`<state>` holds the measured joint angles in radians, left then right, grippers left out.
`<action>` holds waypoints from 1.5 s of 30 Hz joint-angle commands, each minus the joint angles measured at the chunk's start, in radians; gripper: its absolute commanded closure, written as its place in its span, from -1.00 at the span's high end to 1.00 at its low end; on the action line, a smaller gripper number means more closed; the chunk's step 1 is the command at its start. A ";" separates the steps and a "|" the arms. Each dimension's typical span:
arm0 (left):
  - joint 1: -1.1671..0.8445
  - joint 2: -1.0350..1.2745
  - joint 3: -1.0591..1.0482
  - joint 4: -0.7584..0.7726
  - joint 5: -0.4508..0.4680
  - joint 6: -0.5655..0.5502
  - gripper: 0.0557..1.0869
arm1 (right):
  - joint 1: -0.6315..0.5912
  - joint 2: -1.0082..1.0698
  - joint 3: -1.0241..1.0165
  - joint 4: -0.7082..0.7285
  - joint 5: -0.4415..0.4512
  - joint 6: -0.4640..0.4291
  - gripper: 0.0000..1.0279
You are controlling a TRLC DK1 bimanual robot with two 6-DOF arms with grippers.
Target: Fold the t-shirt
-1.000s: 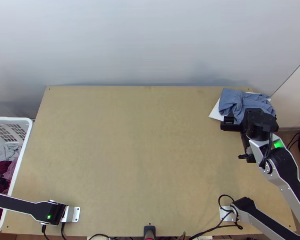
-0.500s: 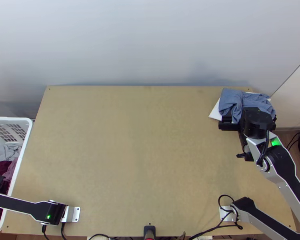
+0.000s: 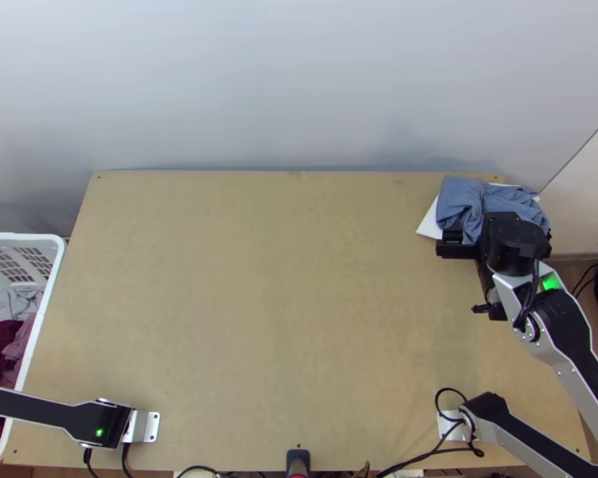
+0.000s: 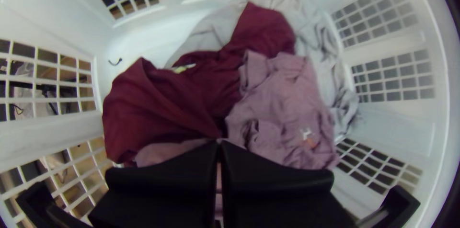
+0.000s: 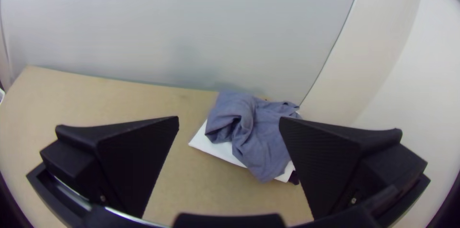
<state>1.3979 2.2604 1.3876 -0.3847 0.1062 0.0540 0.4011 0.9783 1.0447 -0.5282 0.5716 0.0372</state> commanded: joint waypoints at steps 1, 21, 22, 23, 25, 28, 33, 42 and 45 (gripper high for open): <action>-0.022 -0.206 0.022 -0.040 0.145 -0.056 -0.92 | -0.001 -0.004 0.018 -0.003 0.001 0.003 0.89; -0.198 -0.596 0.426 -0.304 0.293 -0.180 -0.92 | -0.005 -0.049 0.014 -0.032 0.001 0.003 0.89; -0.201 -0.608 0.450 -0.310 0.302 -0.191 -0.92 | -0.005 -0.053 0.011 -0.033 0.001 0.003 0.89; -0.212 -0.624 0.472 -0.315 0.303 -0.198 -0.92 | -0.007 -0.056 0.006 -0.033 0.001 0.003 0.89; -0.241 -0.650 0.521 -0.339 0.319 -0.203 -0.92 | -0.007 -0.058 0.002 -0.033 0.001 0.003 0.89; -0.310 -0.708 0.585 -0.398 0.331 -0.203 -0.92 | -0.005 -0.056 -0.002 -0.030 0.001 0.004 0.89; -0.511 -0.869 0.577 -0.471 0.348 -0.200 -0.92 | -0.008 -0.056 -0.005 -0.024 0.001 0.004 0.89; -1.160 -1.162 0.171 -0.450 0.240 -0.224 -0.92 | -0.016 -0.067 -0.011 -0.027 0.001 0.004 0.89; -1.393 -1.240 -0.025 -0.350 0.139 -0.253 -0.92 | -0.021 -0.075 -0.017 -0.029 0.001 0.004 0.89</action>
<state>0.4675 1.1988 1.6775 -0.8303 0.3805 -0.1619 0.3878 0.9150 1.0351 -0.5552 0.5720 0.0406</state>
